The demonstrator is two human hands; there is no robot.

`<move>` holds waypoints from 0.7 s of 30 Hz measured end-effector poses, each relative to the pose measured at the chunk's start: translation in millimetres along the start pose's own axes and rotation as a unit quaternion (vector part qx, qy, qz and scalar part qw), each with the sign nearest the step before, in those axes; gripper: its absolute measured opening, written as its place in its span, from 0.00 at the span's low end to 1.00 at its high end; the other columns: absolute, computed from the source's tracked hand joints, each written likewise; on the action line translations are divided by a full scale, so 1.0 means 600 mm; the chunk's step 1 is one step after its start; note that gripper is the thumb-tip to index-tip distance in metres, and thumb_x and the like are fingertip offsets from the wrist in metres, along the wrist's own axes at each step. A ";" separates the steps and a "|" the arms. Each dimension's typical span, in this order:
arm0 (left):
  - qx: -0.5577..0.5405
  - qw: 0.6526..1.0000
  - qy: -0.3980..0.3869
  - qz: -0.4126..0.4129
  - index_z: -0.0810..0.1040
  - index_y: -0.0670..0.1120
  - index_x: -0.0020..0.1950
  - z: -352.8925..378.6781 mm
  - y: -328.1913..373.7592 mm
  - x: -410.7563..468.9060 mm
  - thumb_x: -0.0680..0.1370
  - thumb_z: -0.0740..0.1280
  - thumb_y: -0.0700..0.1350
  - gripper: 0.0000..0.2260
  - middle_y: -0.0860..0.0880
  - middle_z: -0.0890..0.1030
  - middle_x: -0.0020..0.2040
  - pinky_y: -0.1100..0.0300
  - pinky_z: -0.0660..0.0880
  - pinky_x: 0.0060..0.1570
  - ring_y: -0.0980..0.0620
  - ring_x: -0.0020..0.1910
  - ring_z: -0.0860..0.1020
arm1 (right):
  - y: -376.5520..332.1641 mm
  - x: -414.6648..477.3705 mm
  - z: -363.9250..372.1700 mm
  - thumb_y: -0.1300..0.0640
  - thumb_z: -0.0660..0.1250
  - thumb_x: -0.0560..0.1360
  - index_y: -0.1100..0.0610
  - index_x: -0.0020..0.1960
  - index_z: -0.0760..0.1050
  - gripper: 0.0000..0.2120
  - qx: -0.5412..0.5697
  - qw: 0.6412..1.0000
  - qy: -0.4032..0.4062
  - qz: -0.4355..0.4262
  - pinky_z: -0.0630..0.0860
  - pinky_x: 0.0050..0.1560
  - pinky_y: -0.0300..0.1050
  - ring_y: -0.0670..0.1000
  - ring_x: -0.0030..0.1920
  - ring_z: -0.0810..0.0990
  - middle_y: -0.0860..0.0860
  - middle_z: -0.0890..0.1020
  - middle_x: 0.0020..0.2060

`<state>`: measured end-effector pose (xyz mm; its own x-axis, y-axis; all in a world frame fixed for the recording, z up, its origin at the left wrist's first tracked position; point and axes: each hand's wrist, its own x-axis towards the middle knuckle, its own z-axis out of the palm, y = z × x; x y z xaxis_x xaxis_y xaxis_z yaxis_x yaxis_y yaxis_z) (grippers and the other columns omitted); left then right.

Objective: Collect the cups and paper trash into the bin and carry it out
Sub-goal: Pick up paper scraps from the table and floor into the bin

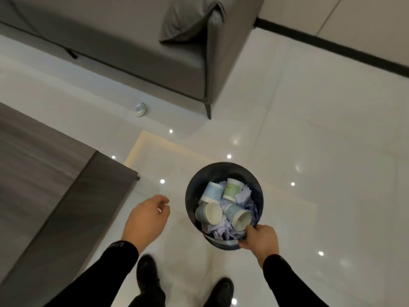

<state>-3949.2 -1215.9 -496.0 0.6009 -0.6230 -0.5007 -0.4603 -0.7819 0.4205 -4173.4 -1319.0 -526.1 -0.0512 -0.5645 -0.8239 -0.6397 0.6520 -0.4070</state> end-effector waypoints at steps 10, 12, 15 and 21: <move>-0.085 0.995 0.047 -0.023 0.76 0.48 0.56 -0.162 -0.039 0.246 0.76 0.61 0.46 0.11 0.48 0.82 0.48 0.58 0.72 0.48 0.47 0.46 0.78 | -0.295 0.106 0.171 0.71 0.60 0.69 0.69 0.30 0.72 0.09 -0.039 0.998 -0.003 -0.041 0.78 0.49 0.63 0.64 0.39 0.82 0.63 0.80 0.32; -0.105 0.993 0.055 -0.030 0.76 0.48 0.56 -0.203 -0.053 0.296 0.76 0.61 0.47 0.11 0.49 0.82 0.48 0.61 0.71 0.46 0.49 0.44 0.78 | -0.361 0.122 0.214 0.72 0.62 0.68 0.73 0.34 0.73 0.06 -0.093 0.994 -0.014 -0.063 0.76 0.51 0.66 0.60 0.38 0.78 0.64 0.79 0.33; -0.135 0.988 0.054 -0.051 0.76 0.49 0.55 -0.264 -0.075 0.353 0.76 0.60 0.47 0.10 0.50 0.83 0.48 0.60 0.73 0.47 0.50 0.43 0.78 | -0.457 0.129 0.275 0.72 0.64 0.66 0.72 0.35 0.75 0.03 -0.189 0.978 -0.022 -0.086 0.77 0.51 0.63 0.64 0.38 0.77 0.67 0.80 0.34; -0.155 0.978 0.070 -0.118 0.76 0.49 0.56 -0.363 -0.133 0.453 0.76 0.60 0.47 0.10 0.48 0.83 0.50 0.57 0.74 0.49 0.48 0.47 0.79 | -0.629 0.141 0.401 0.68 0.62 0.72 0.64 0.37 0.76 0.07 -0.230 0.966 -0.080 -0.092 0.81 0.48 0.55 0.58 0.38 0.80 0.60 0.81 0.38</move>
<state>-3606.9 -1317.9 -500.8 0.7605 -0.4001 -0.5115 -0.0909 -0.8455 0.5263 -3751.7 -1491.0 -537.2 0.1907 -0.5406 -0.8194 -0.9012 0.2345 -0.3645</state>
